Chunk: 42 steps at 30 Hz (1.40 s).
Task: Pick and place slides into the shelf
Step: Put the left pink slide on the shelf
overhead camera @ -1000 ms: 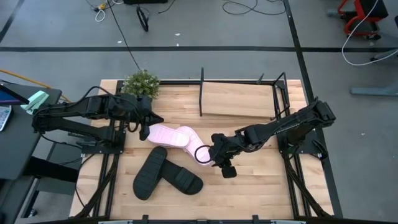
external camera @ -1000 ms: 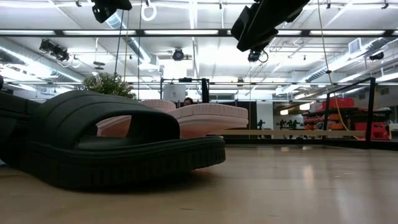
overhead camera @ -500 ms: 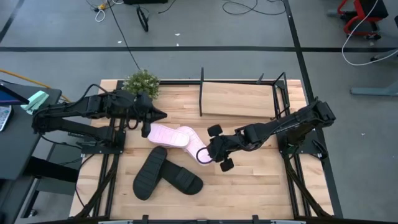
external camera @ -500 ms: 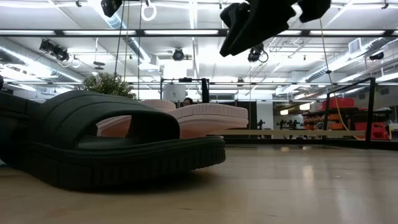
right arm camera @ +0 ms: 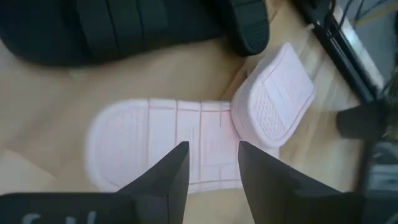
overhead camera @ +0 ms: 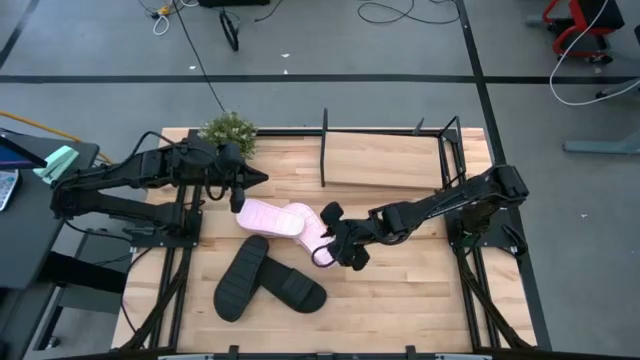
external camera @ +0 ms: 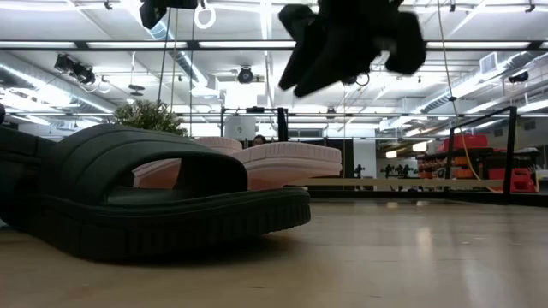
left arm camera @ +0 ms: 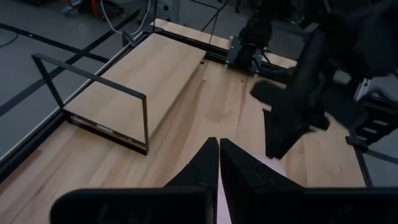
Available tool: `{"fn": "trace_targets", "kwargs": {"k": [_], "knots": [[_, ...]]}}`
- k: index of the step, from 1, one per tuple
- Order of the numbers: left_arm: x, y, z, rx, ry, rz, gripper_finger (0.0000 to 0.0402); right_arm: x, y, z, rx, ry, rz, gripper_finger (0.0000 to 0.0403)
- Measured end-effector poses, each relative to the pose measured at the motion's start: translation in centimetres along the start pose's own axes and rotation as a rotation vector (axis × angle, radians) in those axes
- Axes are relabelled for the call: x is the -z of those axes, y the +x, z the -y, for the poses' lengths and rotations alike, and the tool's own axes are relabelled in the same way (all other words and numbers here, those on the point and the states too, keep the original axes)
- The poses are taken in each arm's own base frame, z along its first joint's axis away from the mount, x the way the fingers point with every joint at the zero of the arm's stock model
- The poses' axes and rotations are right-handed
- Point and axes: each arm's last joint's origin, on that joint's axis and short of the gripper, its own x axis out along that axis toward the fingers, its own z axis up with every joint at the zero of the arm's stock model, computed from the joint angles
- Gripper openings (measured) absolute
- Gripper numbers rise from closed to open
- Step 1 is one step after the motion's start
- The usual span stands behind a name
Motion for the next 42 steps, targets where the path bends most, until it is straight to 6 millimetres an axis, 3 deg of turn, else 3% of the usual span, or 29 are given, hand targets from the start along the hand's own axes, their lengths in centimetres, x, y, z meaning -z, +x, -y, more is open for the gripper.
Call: {"fn": "trace_targets", "kwargs": {"k": [5, 10, 18, 23, 26, 31, 34, 38, 42], "knots": [[0.0, 0.0, -0.1, -0.006, -0.009, 0.003, 0.0026, 0.2, 2.0, 0.0, 0.093, -0.099, -0.053, 0.015], [0.0, 0.0, -0.1, -0.005, -0.017, 0.003, 0.0031, 0.4, 2.7, 0.9, 0.141, -0.035, -0.037, 0.0161], [0.0, 0.0, -0.1, -0.005, -0.037, 0.003, 0.0022, 0.5, 3.8, 1.0, 0.147, -0.016, -0.017, 0.0148], [0.0, 0.0, -0.1, -0.006, -0.062, 0.001, 0.0019, 0.4, 4.3, 1.2, 0.154, 0.083, 0.001, 0.0174], [0.0, 0.0, -0.1, -0.006, -0.068, 0.002, 0.0022, -0.2, 3.9, 2.2, 0.166, 0.307, 0.026, 0.0192], [0.0, 0.0, -0.1, -0.007, -0.11, -0.002, 0.003, -0.4, 2.2, 5.1, 0.087, 1.038, -0.048, 0.0208], [0.0, 0.0, -0.1, -0.007, -0.115, -0.002, 0.0031, 0.0, 2.0, 6.4, -0.004, 1.366, -0.03, 0.021], [0.0, 0.0, -0.1, -0.007, -0.114, -0.002, 0.0025, 0.0, 2.1, 7.0, -0.032, 1.592, 0.022, 0.0214], [0.0, -0.2, -0.1, -0.006, -0.114, 0.002, 0.0018, 0.7, 3.4, 6.0, -0.031, 1.731, -0.032, 0.0233]]}}
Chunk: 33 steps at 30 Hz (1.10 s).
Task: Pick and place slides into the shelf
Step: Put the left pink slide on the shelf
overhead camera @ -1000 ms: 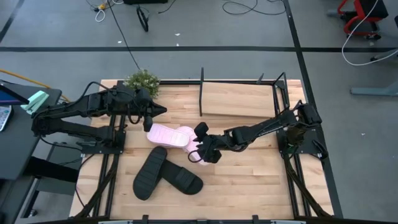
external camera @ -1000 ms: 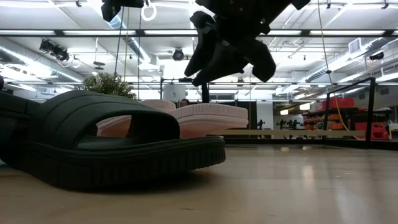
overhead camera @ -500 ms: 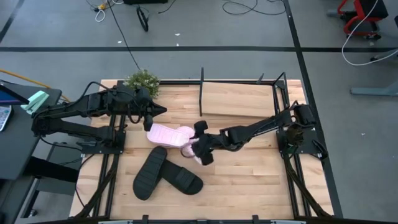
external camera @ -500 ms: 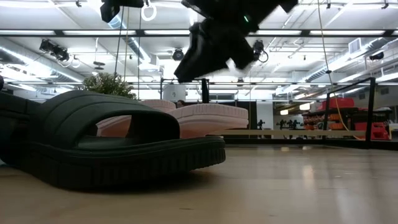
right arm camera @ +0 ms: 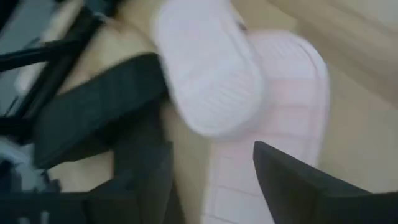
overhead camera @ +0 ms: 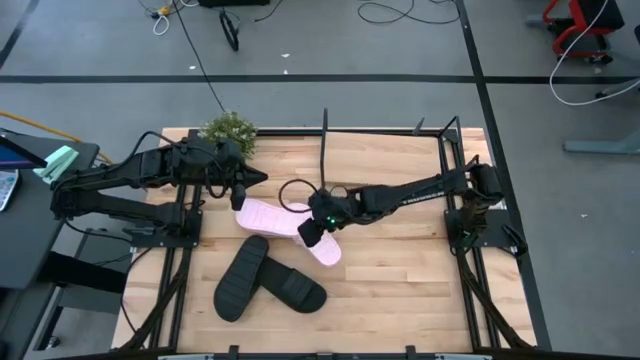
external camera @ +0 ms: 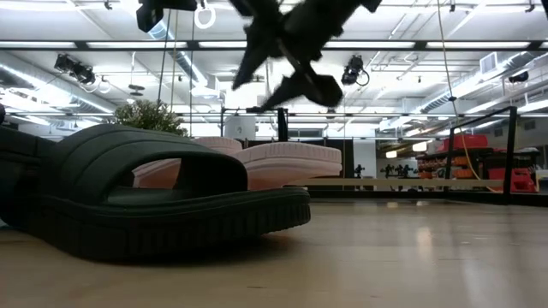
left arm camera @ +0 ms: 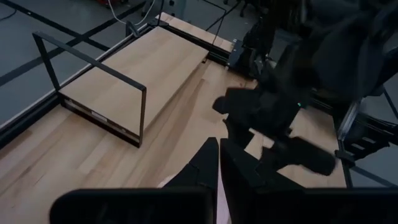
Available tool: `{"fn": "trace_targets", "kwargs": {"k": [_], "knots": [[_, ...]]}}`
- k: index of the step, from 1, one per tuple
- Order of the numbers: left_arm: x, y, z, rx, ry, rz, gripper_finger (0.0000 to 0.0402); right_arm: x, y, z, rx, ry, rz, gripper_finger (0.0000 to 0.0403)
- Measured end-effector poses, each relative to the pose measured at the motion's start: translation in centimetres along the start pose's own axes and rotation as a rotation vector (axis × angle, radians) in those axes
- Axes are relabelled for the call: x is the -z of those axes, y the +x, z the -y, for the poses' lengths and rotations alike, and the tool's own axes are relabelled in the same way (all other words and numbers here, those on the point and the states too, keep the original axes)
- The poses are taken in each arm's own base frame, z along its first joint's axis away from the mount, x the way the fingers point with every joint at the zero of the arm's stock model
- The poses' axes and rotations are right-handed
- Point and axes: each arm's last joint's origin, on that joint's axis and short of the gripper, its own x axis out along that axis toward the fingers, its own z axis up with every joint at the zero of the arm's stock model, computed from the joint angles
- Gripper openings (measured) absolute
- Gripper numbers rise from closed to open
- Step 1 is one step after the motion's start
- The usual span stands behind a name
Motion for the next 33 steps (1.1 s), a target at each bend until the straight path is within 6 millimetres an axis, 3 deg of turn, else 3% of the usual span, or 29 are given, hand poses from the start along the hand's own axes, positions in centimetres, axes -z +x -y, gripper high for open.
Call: {"fn": "trace_targets", "kwargs": {"k": [7, 12, 24, 33], "knots": [[0.1, -1.7, -0.2, 0.009, 0.036, 0.027, 0.0021, 0.3, 2.1, 0.6, 0.0, 0.279, 0.025, 0.0299], [0.1, -4.6, -0.5, 0.026, 0.043, 0.092, 0.0024, -0.5, 2.6, 0.8, -0.024, 0.4, 0.088, 0.033], [0.7, -10.4, -1.2, 0.074, 0.02, 0.274, 0.0012, -0.2, 5.5, 1.5, -0.042, 0.49, 0.07, 0.033], [1.0, -11.6, -1.4, 0.087, 0.017, 0.312, 0.0018, 0.0, 6.4, 1.7, -0.045, 0.526, 0.067, 0.032]]}}
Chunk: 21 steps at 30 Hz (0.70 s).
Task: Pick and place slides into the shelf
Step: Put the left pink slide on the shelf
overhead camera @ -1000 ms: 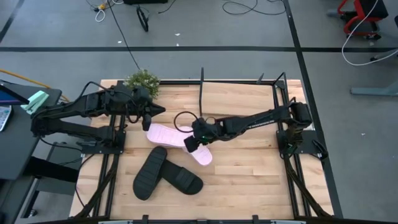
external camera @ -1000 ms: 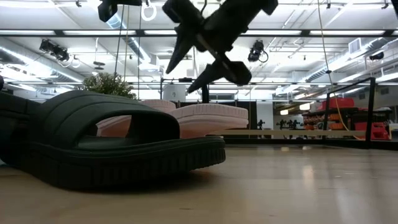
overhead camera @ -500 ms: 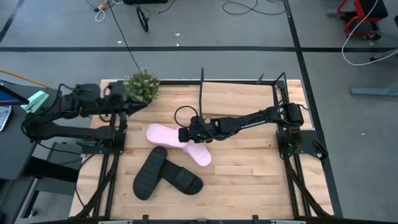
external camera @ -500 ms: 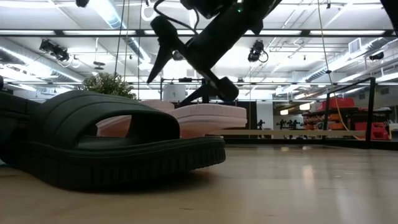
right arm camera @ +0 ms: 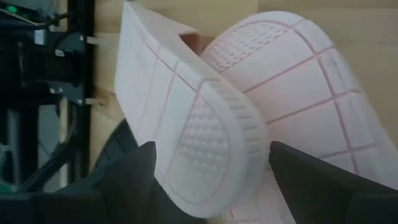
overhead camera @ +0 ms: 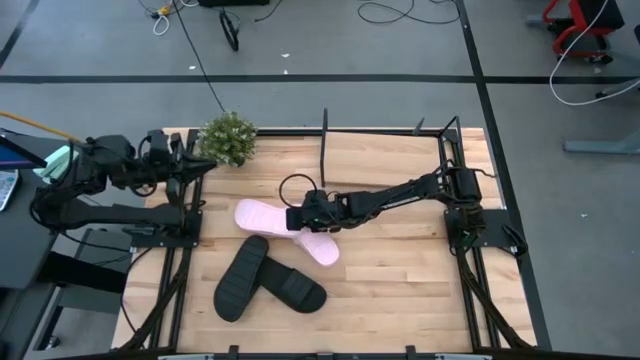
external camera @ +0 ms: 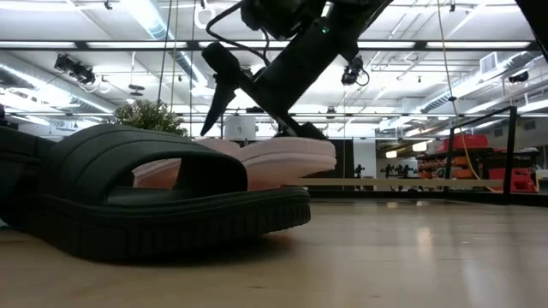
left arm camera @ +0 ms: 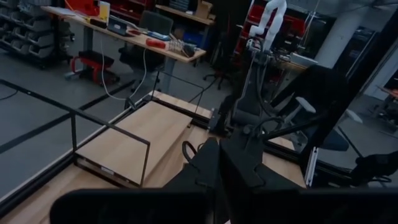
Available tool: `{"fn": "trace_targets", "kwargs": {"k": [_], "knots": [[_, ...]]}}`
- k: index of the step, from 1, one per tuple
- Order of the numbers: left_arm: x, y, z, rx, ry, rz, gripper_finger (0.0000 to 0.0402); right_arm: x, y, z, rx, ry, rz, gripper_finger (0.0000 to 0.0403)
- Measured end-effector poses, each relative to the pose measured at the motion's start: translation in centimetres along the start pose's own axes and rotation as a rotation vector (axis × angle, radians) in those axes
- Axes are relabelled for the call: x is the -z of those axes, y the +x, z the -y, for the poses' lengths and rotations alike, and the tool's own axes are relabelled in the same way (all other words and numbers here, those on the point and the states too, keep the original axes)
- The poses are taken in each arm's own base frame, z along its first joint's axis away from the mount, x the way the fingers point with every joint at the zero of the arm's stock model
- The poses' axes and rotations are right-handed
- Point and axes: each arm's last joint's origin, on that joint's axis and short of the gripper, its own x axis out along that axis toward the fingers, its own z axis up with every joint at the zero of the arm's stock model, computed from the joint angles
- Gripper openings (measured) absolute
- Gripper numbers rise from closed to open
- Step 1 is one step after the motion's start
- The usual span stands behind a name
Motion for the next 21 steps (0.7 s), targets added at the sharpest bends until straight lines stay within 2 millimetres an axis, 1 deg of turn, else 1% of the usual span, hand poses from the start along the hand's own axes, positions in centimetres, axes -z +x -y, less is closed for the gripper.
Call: {"fn": "trace_targets", "kwargs": {"k": [3, 8, 13, 15, 17, 21], "knots": [[0.0, 0.0, 0.0, 0.0, 0.007, -0.001, 0.0014, 0.0, 0.5, -0.1, -0.039, 0.01, 0.013, 0.0313], [0.0, 0.2, 0.0, -0.002, 0.008, -0.008, 0.001, 0.1, 1.2, 0.1, -0.05, 0.012, 0.023, 0.0297], [0.0, 0.2, 0.0, -0.003, 0.008, -0.007, 0.0014, 0.4, 2.9, 0.6, -0.083, 0.014, 0.033, 0.0264], [0.0, 0.2, 0.0, -0.009, 0.009, -0.006, 0.0018, 0.5, 3.4, 0.8, -0.086, 0.016, 0.032, 0.0239], [0.0, 0.2, 0.0, -0.019, 0.009, -0.004, 0.0021, 0.6, 3.9, 1.1, -0.089, 0.016, 0.031, 0.0204], [0.1, 0.2, -0.1, -0.029, 0.01, -0.004, 0.0021, 0.5, 3.9, 1.0, -0.092, -0.014, 0.034, 0.0107]]}}
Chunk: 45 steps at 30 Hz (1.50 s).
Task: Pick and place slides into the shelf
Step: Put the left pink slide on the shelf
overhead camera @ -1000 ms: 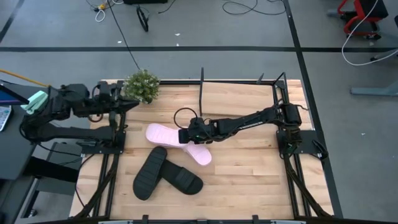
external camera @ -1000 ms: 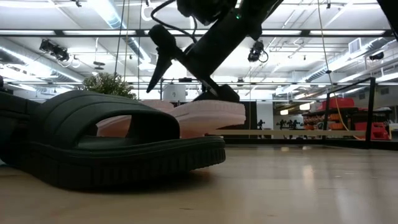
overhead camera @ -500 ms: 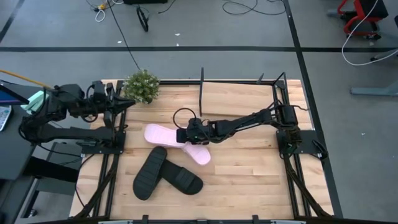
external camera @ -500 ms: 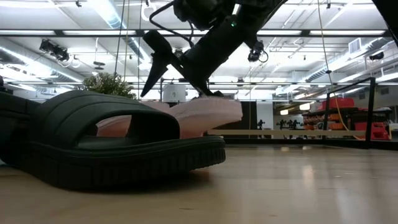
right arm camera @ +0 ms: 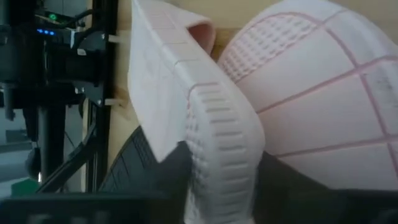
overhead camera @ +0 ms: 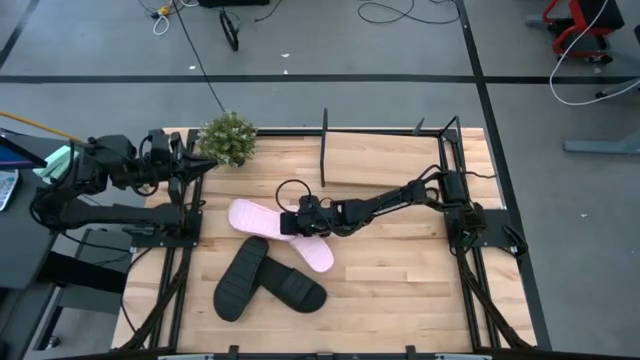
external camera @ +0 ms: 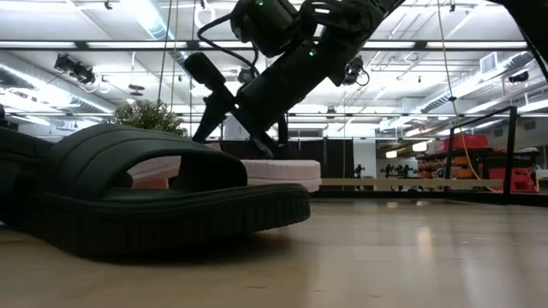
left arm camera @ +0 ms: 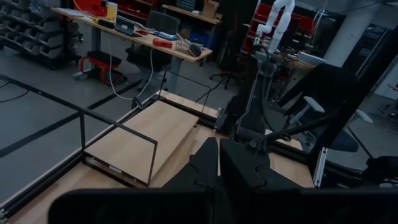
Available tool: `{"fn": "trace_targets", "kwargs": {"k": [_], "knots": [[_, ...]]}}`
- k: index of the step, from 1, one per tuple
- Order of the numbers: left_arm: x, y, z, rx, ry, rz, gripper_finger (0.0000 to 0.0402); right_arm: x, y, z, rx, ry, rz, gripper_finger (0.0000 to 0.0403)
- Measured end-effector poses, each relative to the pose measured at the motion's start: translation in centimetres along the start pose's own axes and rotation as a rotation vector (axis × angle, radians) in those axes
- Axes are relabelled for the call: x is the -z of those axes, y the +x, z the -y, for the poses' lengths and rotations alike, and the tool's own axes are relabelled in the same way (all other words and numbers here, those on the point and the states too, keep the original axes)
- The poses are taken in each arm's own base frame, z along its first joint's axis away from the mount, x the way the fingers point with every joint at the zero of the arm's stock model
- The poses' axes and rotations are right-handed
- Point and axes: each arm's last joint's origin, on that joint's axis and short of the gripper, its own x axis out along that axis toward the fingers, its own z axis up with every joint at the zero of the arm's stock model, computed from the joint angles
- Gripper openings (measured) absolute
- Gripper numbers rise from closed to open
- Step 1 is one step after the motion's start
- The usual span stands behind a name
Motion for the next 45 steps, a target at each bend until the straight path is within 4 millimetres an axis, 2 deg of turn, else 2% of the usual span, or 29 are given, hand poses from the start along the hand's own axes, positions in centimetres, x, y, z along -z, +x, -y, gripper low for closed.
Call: {"fn": "trace_targets", "kwargs": {"k": [2, 6, 10, 18, 23, 28, 31, 33, 36, 39, 42, 45], "knots": [[0.0, 0.0, 0.0, 0.0, 0.0, 0.0, 0.0018, -0.2, -0.4, -0.4, -0.015, -0.04, 0.004, 0.0065], [0.0, 0.0, 0.0, 0.0, 0.007, 0.0, 0.0011, -0.7, -2.2, -1.9, -0.048, -0.174, 0.022, 0.0063], [0.0, 0.0, 0.0, 0.0, 0.011, 0.0, 0.0011, -1.8, -5.7, -4.1, -0.087, -0.259, 0.05, 0.0063], [0.0, 0.0, 0.0, 0.0, 0.01, 0.0, 0.0024, -5.0, -15.0, -8.3, -0.203, -0.361, 0.14, 0.0061], [0.0, 0.0, 0.0, 0.0, 0.01, 0.0, 0.0018, -6.8, -21.6, -9.8, -0.274, -0.426, 0.274, 0.006], [0.0, 0.0, 0.0, -0.012, 0.01, 0.004, 0.0012, -8.0, -28.5, -9.4, -0.199, -0.625, 0.431, 0.006], [0.0, 0.0, -0.1, -0.029, 0.025, 0.009, 0.0015, -8.2, -32.4, -9.0, -0.108, -0.795, 0.555, 0.006], [0.0, 0.0, -0.1, -0.044, 0.036, 0.012, 0.0019, -8.1, -34.5, -8.9, -0.028, -0.848, 0.62, 0.006], [-0.1, 0.1, -0.2, -0.074, 0.052, 0.018, 0.0022, -7.8, -36.5, -8.7, 0.142, -0.944, 0.67, 0.006], [-0.1, 0.3, -0.3, -0.119, 0.052, 0.027, 0.0021, -7.4, -37.5, -8.8, 0.313, -1.024, 0.701, 0.006], [-0.1, 0.4, -0.4, -0.157, 0.049, 0.031, 0.0016, -7.2, -37.9, -9.1, 0.462, -1.081, 0.719, 0.006], [-0.1, 0.6, -0.5, -0.184, 0.033, 0.034, 0.0012, -7.1, -37.5, -9.3, 0.594, -1.158, 0.671, 0.006]]}}
